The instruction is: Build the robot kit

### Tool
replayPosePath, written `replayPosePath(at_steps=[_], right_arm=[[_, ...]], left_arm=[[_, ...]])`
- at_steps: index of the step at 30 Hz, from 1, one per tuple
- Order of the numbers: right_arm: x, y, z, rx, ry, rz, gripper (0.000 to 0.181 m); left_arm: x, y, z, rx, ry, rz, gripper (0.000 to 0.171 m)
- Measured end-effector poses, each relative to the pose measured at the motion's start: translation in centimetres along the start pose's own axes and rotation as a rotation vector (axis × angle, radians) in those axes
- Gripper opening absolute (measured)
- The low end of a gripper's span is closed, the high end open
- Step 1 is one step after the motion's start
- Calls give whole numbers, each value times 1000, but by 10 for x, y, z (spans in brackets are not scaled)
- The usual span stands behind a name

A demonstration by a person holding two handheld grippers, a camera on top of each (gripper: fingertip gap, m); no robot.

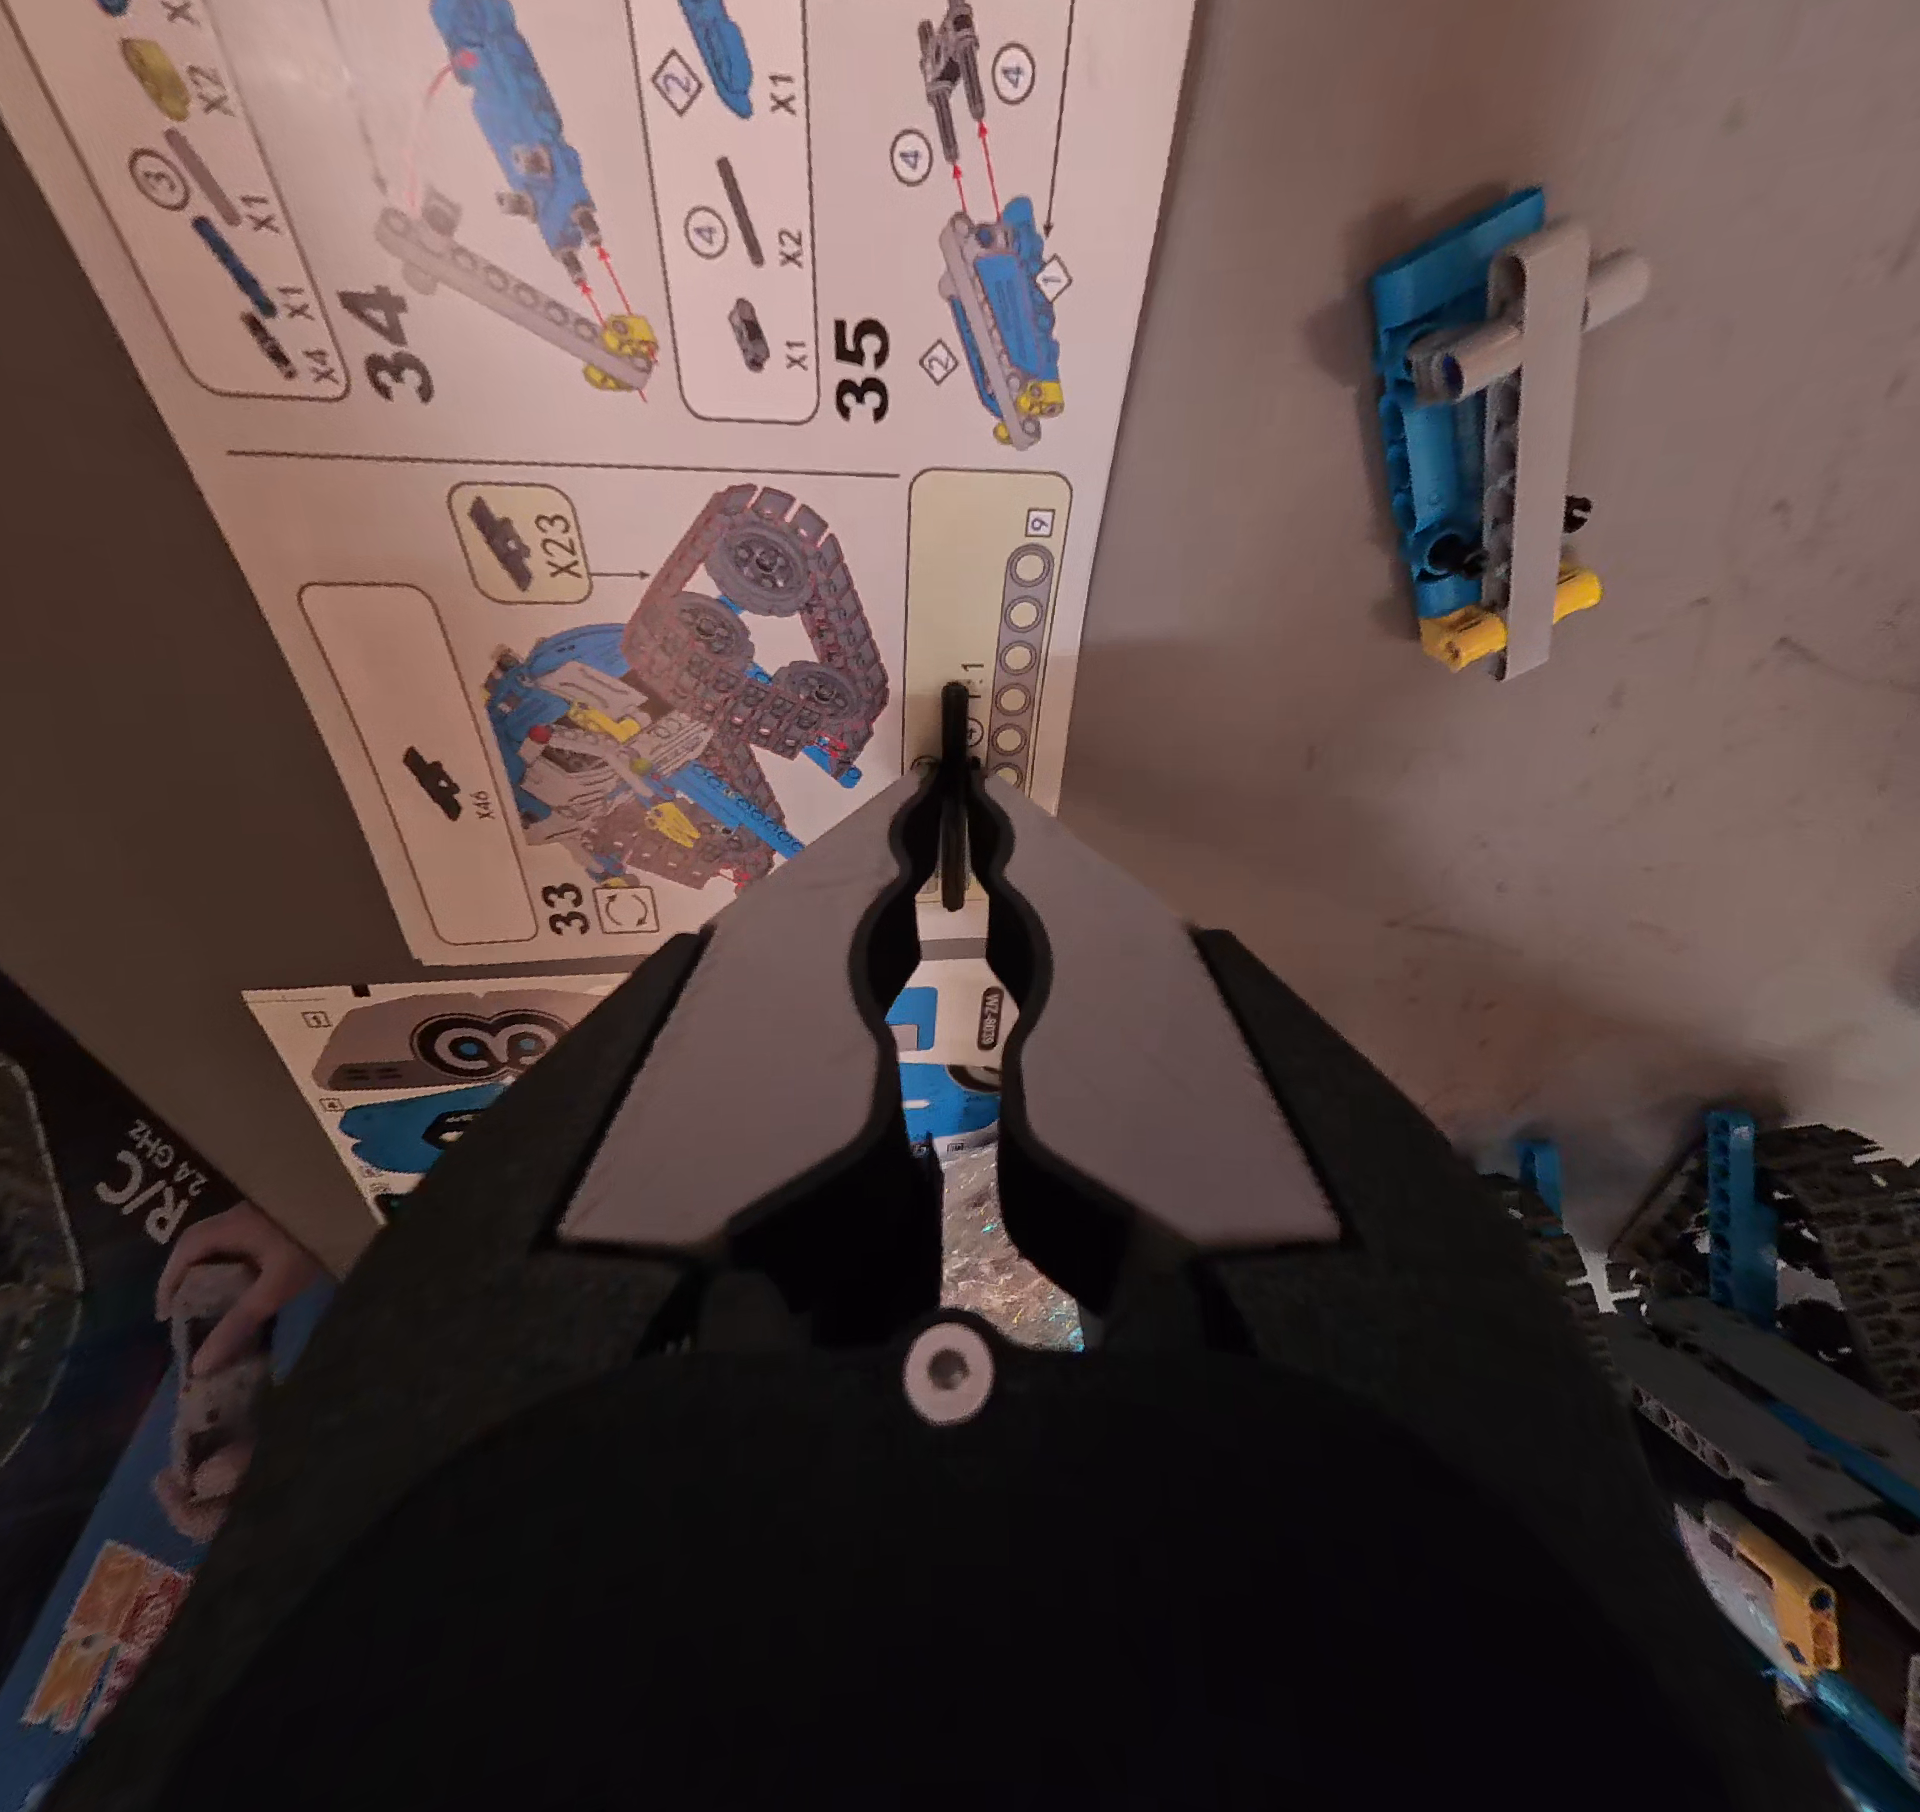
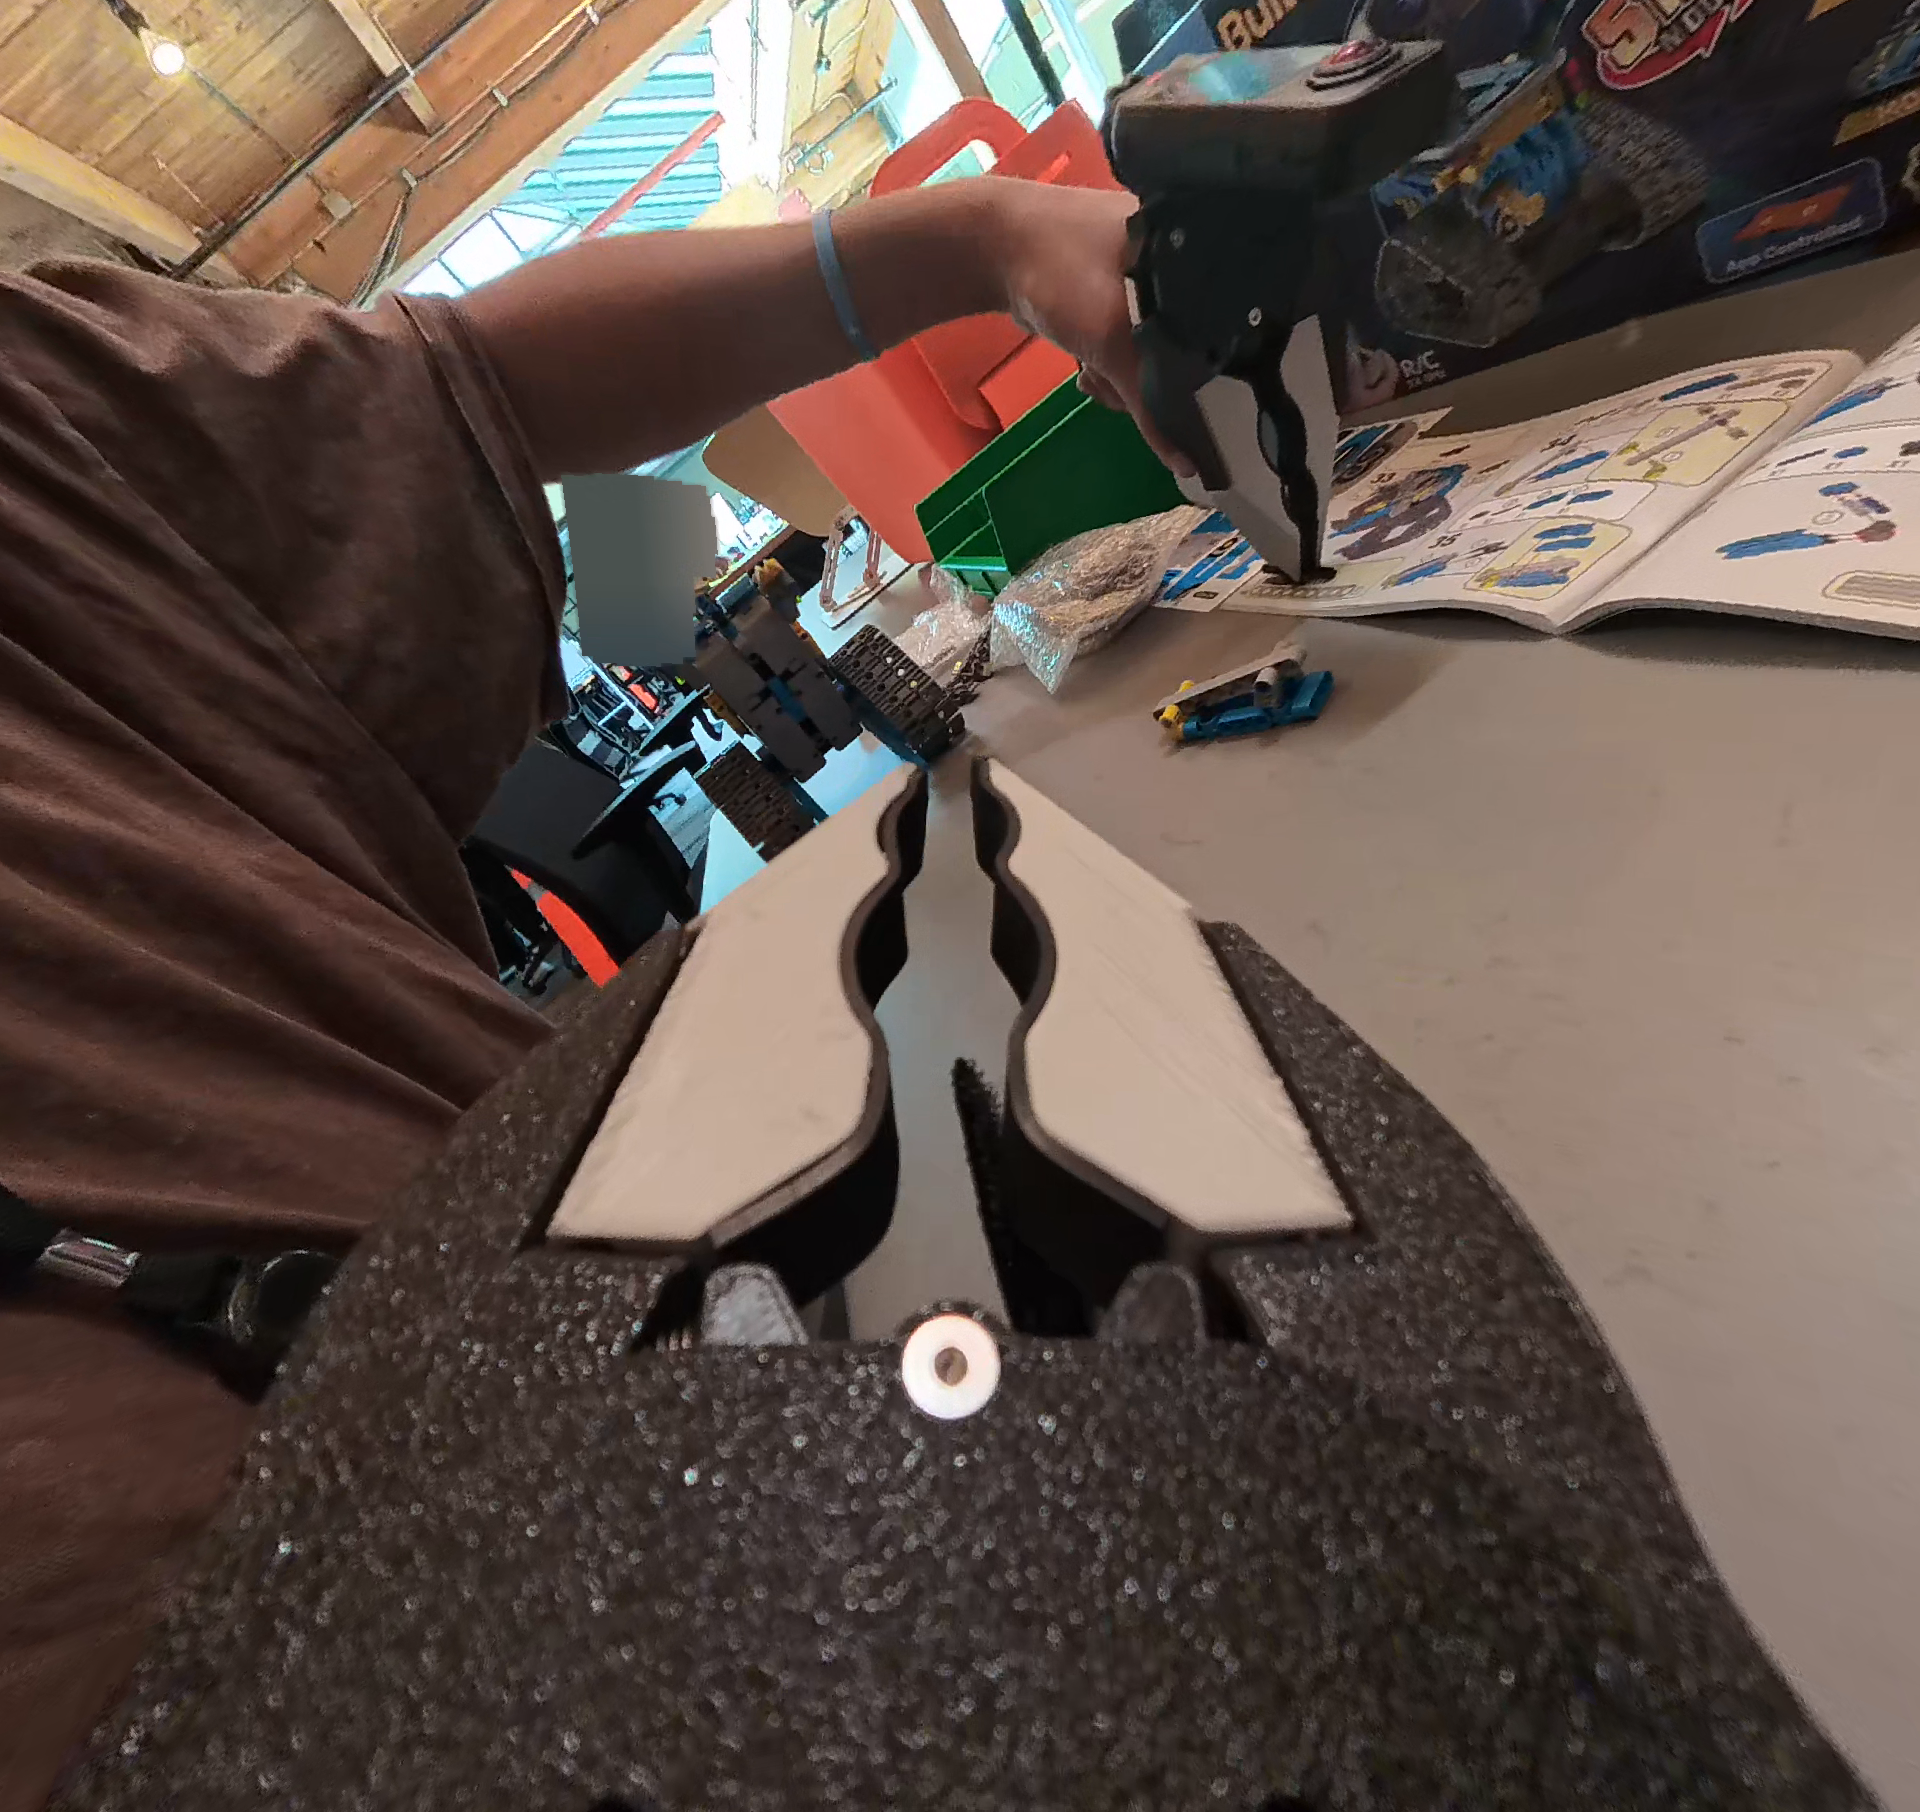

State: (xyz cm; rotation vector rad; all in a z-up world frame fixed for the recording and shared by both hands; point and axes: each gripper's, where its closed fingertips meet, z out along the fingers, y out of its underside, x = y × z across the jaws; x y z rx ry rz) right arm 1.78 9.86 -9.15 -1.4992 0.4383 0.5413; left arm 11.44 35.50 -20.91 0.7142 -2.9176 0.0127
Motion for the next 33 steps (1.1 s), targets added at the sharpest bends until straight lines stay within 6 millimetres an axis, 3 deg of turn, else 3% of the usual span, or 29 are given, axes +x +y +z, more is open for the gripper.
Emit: replayPosePath(at_steps=[3,4,6,8,10,11,13,18,20,22,26,30,33], right_arm=[[1,0,0,2,5,2,8],[1,0,0,-1,6,-2,8],[-1,1,1,-2,7,-13,8],[-11,4,4,-15,-12,-64,9],[-28,15,12,-64,-26,-201,10],[-35,22,17,-98,-25,-277,10],[-44,31,25,-128,-8,-407,11],[-45,40,25,-168,-9,-457,11],[-44,42,24,-179,-15,-448,10],[-43,42,23,-182,-22,-440,10],[-44,43,23,-186,-32,-430,10],[-46,43,23,-185,-51,-425,10],[-48,42,22,-177,-56,-419,10]], left_arm=[[3,-2,-2,25,7,-18,3],[13,-11,-10,59,40,-27,3],[54,-74,-54,304,145,5,3],[92,-142,-108,492,121,87,3],[123,-202,-140,586,44,144,3],[139,-229,-147,601,36,166,3],[167,-272,-135,565,45,235,4],[201,-352,-41,356,178,320,4],[212,-385,-20,365,212,367,4],[223,-409,-10,376,184,518,4],[244,-418,1,295,152,878,4],[275,-417,8,215,278,969,3],[263,-417,19,120,193,1033,3]])
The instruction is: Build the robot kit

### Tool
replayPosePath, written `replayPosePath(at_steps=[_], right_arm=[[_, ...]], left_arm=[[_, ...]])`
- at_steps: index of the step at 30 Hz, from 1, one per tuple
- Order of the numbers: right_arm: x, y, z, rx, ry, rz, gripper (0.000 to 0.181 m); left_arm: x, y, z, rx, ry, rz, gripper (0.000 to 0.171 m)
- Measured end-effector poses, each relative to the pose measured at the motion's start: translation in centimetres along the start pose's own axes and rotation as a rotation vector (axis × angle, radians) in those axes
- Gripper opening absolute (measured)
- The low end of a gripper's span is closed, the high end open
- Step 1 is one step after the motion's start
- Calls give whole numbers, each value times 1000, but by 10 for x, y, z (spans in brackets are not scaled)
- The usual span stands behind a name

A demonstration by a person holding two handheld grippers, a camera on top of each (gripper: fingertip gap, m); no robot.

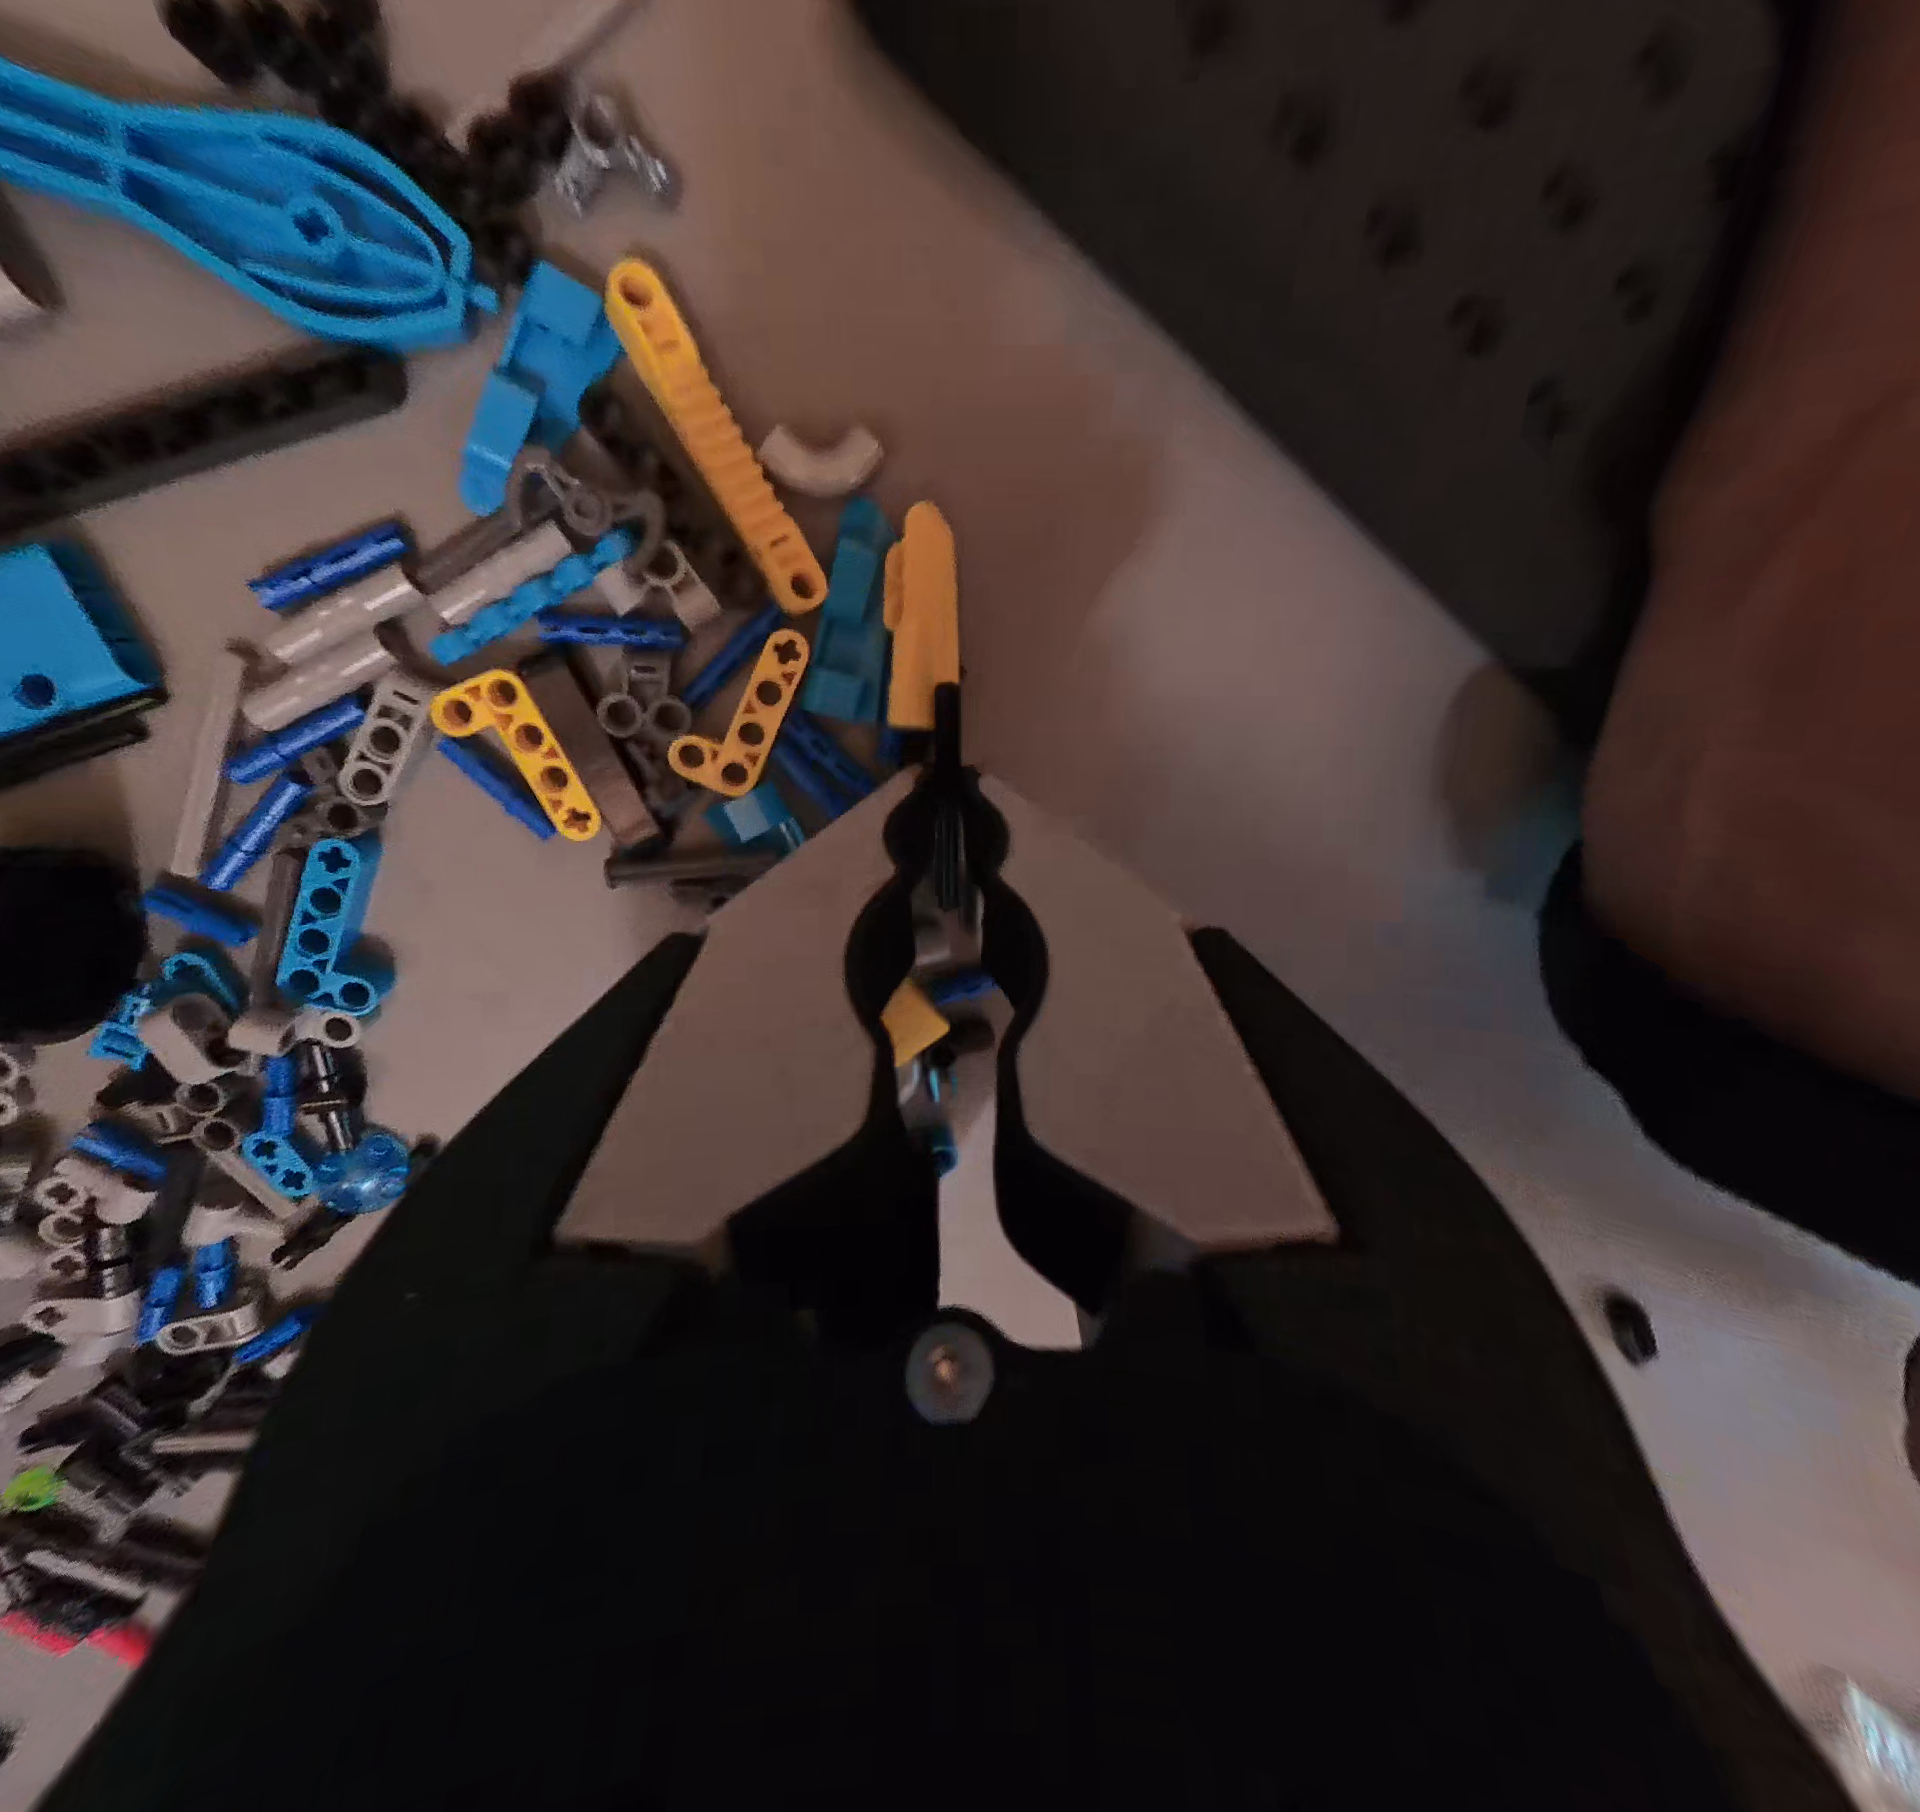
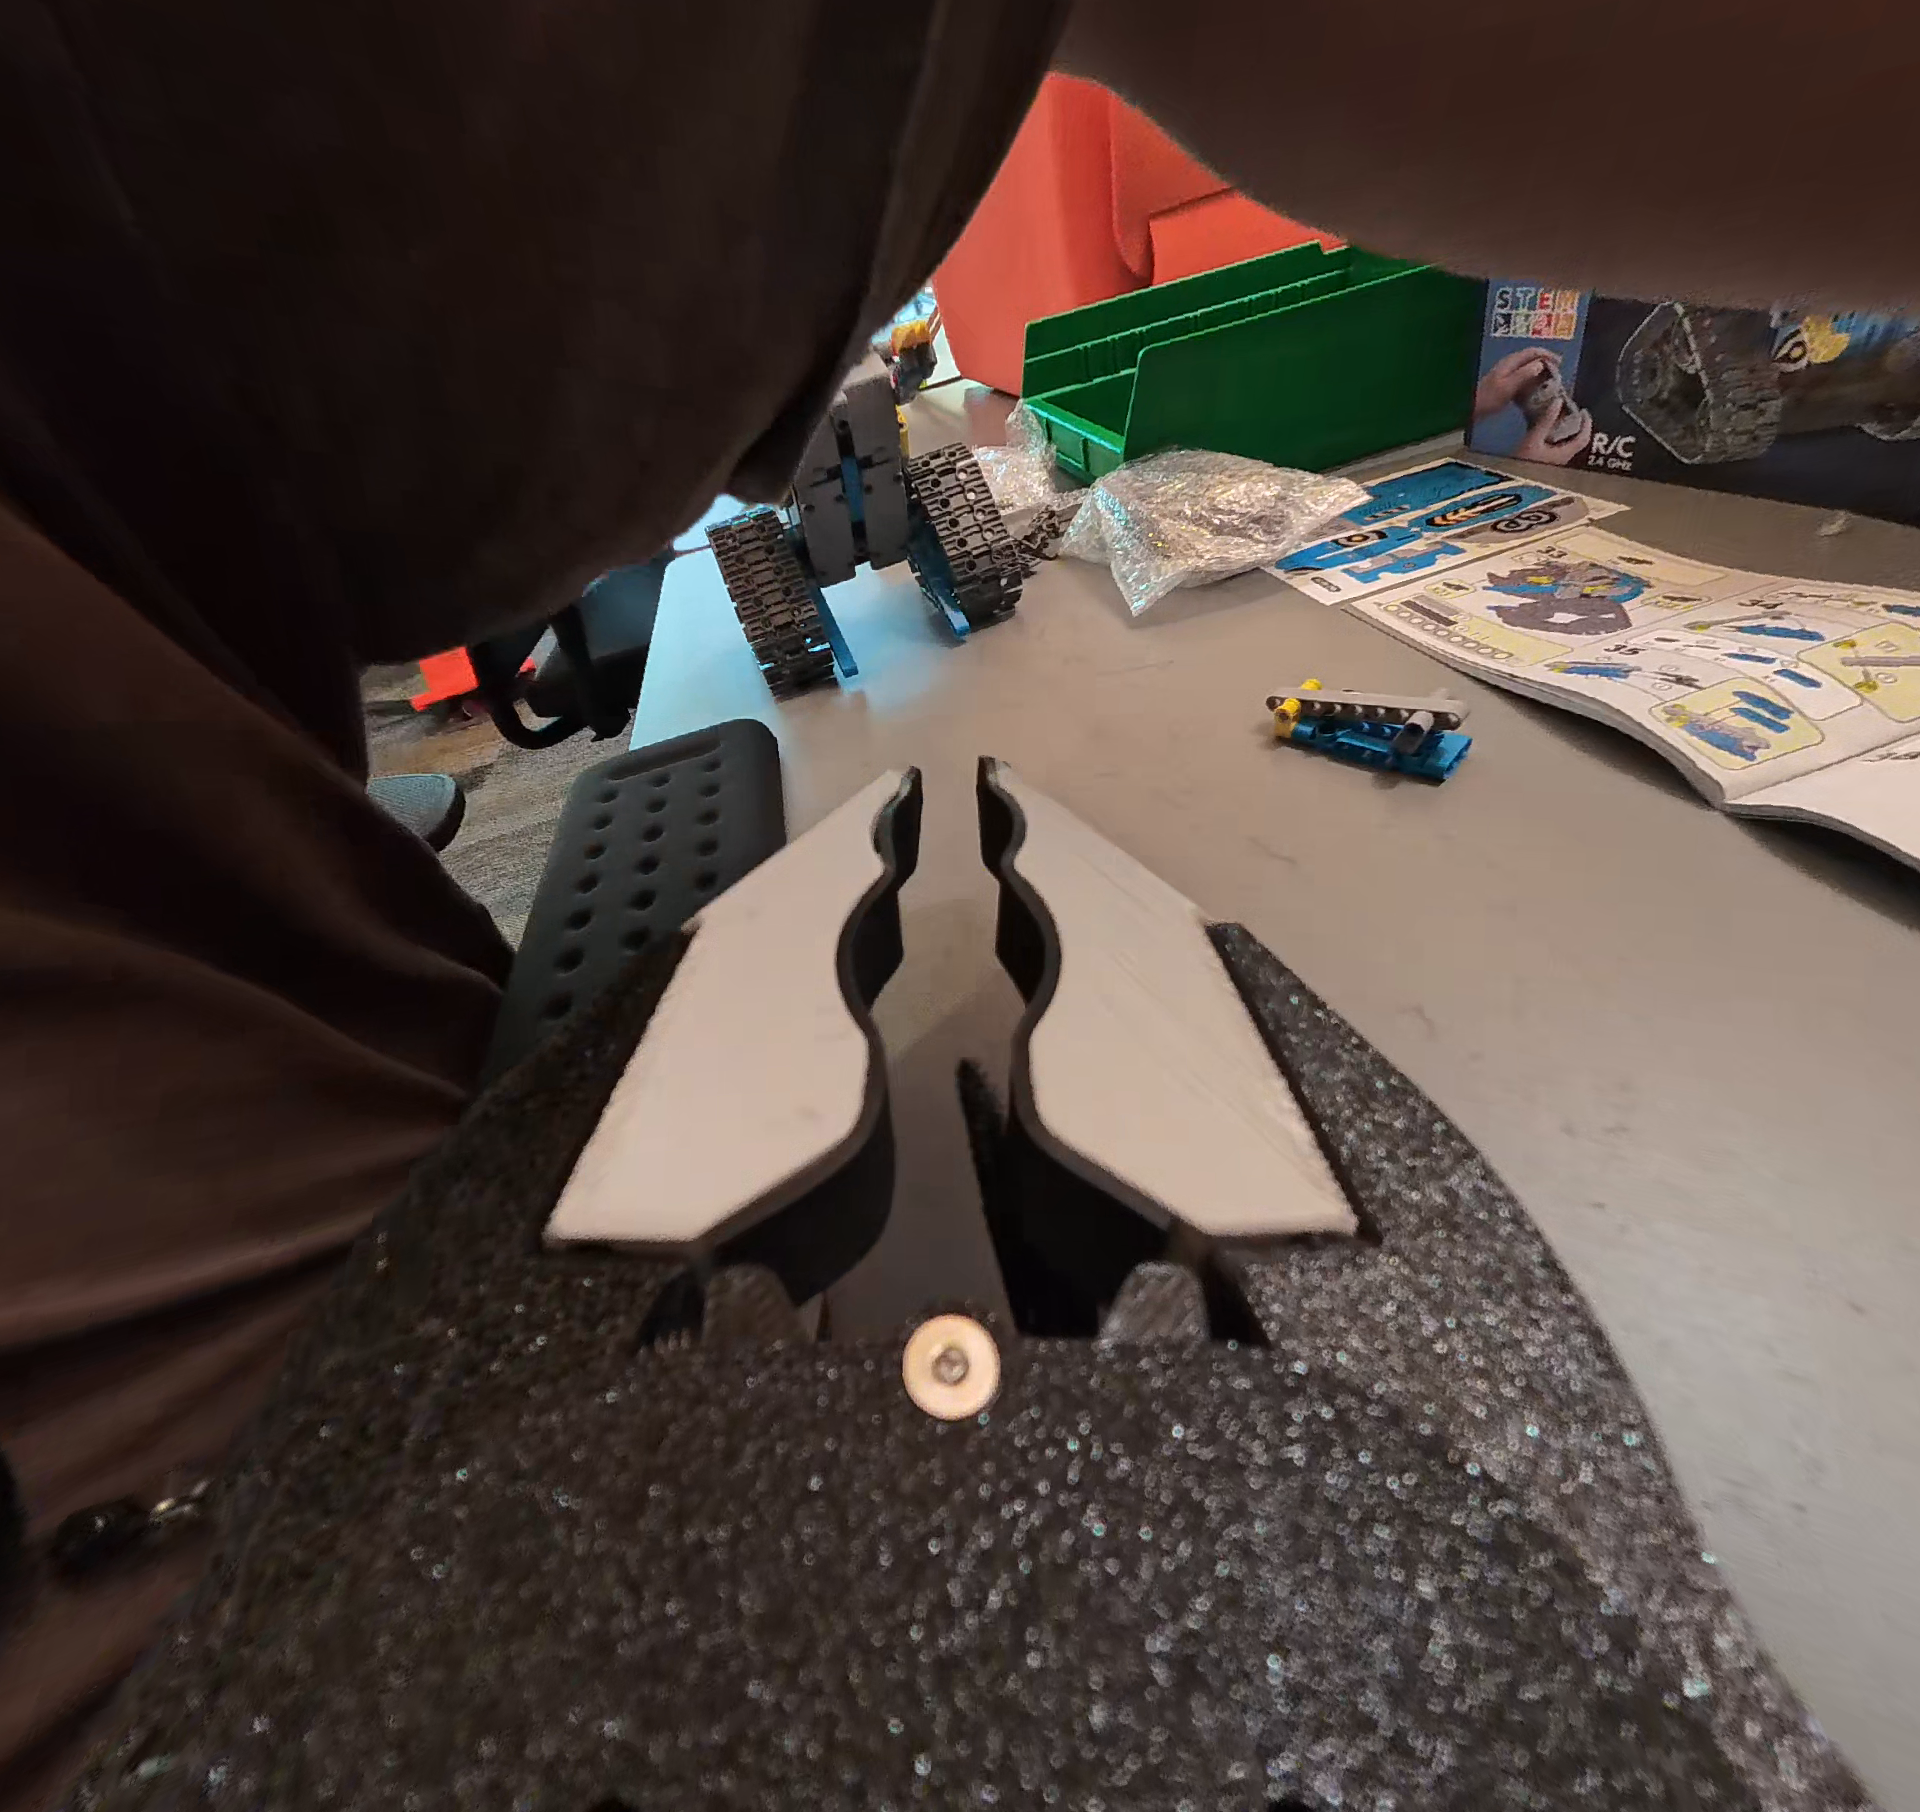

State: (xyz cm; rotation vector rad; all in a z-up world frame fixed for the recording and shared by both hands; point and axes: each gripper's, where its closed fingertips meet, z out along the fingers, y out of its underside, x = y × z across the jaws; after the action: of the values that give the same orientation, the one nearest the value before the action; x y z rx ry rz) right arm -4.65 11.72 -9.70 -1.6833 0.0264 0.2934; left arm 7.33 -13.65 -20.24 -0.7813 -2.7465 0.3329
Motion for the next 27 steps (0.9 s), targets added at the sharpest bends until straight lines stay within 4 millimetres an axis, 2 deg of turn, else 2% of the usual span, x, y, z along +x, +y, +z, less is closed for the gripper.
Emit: replayPosePath(at_steps=[4,9,11,12,15,18,20,24,27], right_arm=[[2,-2,-2,13,-1,23,10],[3,-1,-2,12,-3,41,10],[3,-1,-1,9,-5,46,10],[3,-1,-1,9,-5,48,10],[3,-1,-2,11,-4,53,10],[4,-2,-3,16,-2,60,10],[5,-2,-3,17,-2,65,10],[5,0,-1,7,-2,67,11],[5,0,-1,6,2,66,11]], left_arm=[[-11,-4,-8,25,25,-40,3],[-35,11,-15,-14,-33,-79,4],[-39,11,-23,16,-33,-120,16],[-41,9,-31,42,-31,-147,25],[-47,2,-70,188,-1,-255,27],[-73,21,-94,221,-132,-330,27],[-86,38,-94,202,-214,-366,26],[-95,58,-78,146,-339,-349,22],[-97,67,-71,157,-359,-359,17]])
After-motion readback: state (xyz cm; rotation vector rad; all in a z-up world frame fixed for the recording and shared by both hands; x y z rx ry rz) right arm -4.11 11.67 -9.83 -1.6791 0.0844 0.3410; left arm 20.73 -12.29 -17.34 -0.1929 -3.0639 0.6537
